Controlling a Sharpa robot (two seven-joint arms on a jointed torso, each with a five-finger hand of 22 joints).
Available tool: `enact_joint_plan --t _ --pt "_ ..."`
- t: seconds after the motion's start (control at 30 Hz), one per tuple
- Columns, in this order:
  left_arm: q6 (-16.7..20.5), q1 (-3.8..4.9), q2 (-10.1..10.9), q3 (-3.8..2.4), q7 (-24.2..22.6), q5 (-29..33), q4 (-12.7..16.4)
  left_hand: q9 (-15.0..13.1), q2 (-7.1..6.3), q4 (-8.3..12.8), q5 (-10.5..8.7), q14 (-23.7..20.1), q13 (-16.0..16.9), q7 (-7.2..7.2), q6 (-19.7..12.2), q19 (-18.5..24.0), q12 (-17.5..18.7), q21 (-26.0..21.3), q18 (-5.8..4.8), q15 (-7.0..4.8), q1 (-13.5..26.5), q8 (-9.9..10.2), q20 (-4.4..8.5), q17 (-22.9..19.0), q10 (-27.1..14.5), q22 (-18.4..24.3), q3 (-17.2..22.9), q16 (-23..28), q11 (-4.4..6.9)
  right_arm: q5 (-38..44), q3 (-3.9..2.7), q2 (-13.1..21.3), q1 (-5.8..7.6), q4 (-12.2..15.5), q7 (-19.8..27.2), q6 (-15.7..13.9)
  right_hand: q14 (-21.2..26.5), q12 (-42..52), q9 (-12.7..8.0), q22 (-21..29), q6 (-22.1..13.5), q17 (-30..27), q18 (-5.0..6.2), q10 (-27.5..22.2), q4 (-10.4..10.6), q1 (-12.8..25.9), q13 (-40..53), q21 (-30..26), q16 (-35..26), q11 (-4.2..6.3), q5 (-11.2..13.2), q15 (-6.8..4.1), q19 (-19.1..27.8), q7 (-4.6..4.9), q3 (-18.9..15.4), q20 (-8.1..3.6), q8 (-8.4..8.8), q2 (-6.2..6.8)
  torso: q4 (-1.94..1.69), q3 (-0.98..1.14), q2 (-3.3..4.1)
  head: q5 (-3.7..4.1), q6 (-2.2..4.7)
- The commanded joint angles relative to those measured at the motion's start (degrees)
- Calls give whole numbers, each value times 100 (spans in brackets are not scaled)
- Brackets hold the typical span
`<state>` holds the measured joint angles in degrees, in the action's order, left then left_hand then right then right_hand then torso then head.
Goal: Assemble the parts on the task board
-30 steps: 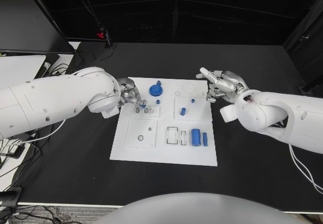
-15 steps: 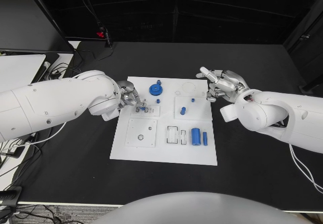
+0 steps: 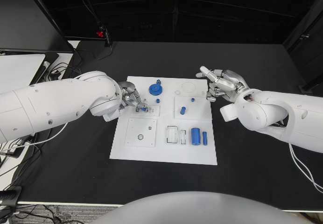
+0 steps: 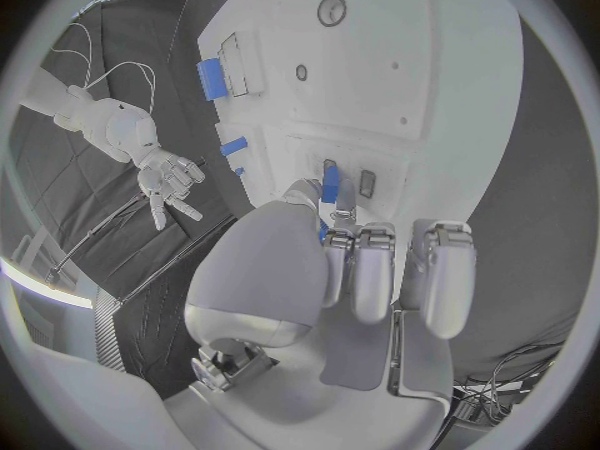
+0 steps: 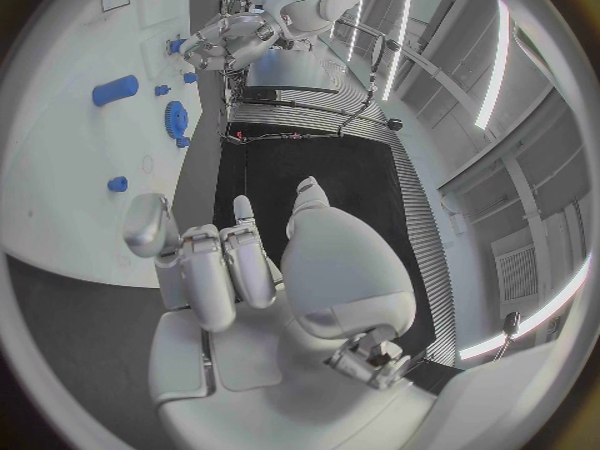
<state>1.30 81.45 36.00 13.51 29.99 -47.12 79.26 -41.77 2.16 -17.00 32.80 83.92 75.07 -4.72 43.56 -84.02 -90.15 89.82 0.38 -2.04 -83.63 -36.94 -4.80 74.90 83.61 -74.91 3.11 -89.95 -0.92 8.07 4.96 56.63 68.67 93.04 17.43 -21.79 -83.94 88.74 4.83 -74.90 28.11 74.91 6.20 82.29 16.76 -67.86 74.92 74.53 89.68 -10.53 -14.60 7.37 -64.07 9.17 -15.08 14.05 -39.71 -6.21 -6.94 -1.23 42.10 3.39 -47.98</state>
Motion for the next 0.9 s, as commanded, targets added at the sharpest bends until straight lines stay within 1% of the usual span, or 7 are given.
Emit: enact_joint_plan --t 0.03,0.2,0.23,0.47,0.57,0.73,0.9 --pt "-35 2 -11 -2 115 20 -7 -46 297 21 -6 608 1493 62 77 -598 15 18 -38 -17 -243 -14 20 1510 639 -1509 66 -5 16 -40 -3 -4 6 13 61 31 -253 -35 -7 -682 -45 1131 0 -28 5 26 855 7 31 -12 -14 36 48 529 -45 5 -30 -18 0 1 2 -6 -3" --pt "-53 1 -18 -2 137 18 -25 -44 298 22 -8 608 1493 61 72 -598 15 18 -38 -16 -236 -9 19 1510 639 -1509 69 -5 14 -57 -3 -11 5 12 63 31 -252 -35 -21 -679 -55 1130 1 -31 6 101 851 18 32 -15 -29 40 60 531 -66 9 -48 -64 -3 5 0 -13 -9" --pt "-55 1 -19 -2 141 18 -28 -43 300 22 -11 608 1493 60 69 -598 15 18 -38 -15 -231 -5 19 1510 639 -1509 71 -5 13 -58 -3 -13 5 12 64 32 -251 -34 -23 -679 -56 1129 1 -30 6 109 851 19 32 -16 -31 40 61 532 -68 10 -49 -68 0 4 1 -14 -15" --pt "-84 -1 -27 -2 152 17 -49 -41 311 19 -15 608 1493 55 62 -598 15 18 -38 -12 -209 4 18 1510 639 -1509 79 -5 10 -63 -3 -21 5 9 67 39 -253 -34 -26 -677 -59 1131 1 -32 5 127 850 20 32 -17 -33 40 65 532 -75 11 -53 -74 -2 2 -1 -12 -16" --pt "-102 -5 -22 -2 154 16 -47 -41 311 19 -15 608 1493 55 62 -598 15 18 -38 -12 -209 4 18 1510 639 -1509 79 -5 10 -63 -3 -15 5 13 68 38 -253 -34 -26 -677 -59 1131 1 -32 5 127 850 20 32 -17 -33 40 65 532 -75 11 -53 -74 -2 5 -1 -11 -24" --pt "-201 -13 -23 -2 129 16 -46 -38 327 19 -17 608 1493 52 56 -598 15 18 -38 -9 -187 13 16 1510 639 -1509 90 -5 6 -64 -3 -18 5 12 72 40 -250 -34 -29 -678 -62 1128 1 -34 5 141 847 24 33 -17 -33 42 64 533 -81 12 -55 -78 2 2 -4 -13 -25" --pt "-252 -21 -39 -2 126 16 -48 -36 335 19 -20 608 1493 49 51 -598 15 18 -38 -7 -177 19 16 1510 639 -1509 97 -5 4 -64 -3 -21 5 11 73 42 -250 -34 -29 -678 -62 1128 1 -34 5 141 847 24 33 -17 -33 42 64 533 -81 12 -55 -78 -1 1 -2 -8 -24"
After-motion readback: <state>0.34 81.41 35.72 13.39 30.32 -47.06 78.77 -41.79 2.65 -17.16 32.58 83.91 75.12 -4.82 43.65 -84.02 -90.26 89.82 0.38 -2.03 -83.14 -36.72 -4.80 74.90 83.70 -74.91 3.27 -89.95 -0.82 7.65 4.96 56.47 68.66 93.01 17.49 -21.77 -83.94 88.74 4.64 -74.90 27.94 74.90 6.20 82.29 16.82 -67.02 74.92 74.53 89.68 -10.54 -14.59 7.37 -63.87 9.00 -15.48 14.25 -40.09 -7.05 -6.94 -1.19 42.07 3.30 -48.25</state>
